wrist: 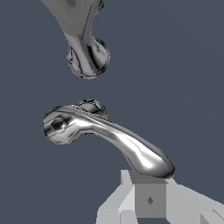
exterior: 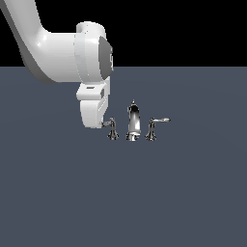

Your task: Turn on the faucet by rotating a designated handle.

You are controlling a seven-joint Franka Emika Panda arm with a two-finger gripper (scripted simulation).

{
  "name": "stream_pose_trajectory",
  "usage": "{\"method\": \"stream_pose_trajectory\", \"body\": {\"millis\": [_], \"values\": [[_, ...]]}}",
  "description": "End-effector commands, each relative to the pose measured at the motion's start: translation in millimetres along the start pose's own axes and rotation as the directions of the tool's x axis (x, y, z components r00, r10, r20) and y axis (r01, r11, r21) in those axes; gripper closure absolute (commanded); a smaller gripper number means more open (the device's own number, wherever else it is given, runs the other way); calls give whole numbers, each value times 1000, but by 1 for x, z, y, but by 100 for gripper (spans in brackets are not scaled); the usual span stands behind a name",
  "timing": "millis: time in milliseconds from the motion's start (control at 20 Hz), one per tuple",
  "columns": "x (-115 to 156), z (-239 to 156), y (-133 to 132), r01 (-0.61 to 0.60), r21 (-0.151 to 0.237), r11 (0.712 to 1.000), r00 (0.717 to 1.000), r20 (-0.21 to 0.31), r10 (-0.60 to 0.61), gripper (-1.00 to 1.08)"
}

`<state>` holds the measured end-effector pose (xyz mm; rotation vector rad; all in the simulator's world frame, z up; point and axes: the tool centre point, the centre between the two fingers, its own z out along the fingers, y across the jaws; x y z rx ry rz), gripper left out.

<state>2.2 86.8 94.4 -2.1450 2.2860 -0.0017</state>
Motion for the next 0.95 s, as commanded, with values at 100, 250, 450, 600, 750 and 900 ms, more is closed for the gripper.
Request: {"method": "stream_pose_trajectory", "body": {"millis": [100,250,450,600,750,900], "values": [[29,0,9,-17,-5,1000,1000,-4,17,108],[38,0,13,-18,-5,1000,1000,-4,18,108],[34,0,7,5,-5,1000,1000,3,-5,108],[54,0,3,-4,-5,1000,1000,1,4,108],[73,0,-2,-12,-5,1000,1000,-2,12,108],[86,-1,-5,-18,-5,1000,1000,-4,18,108]]}}
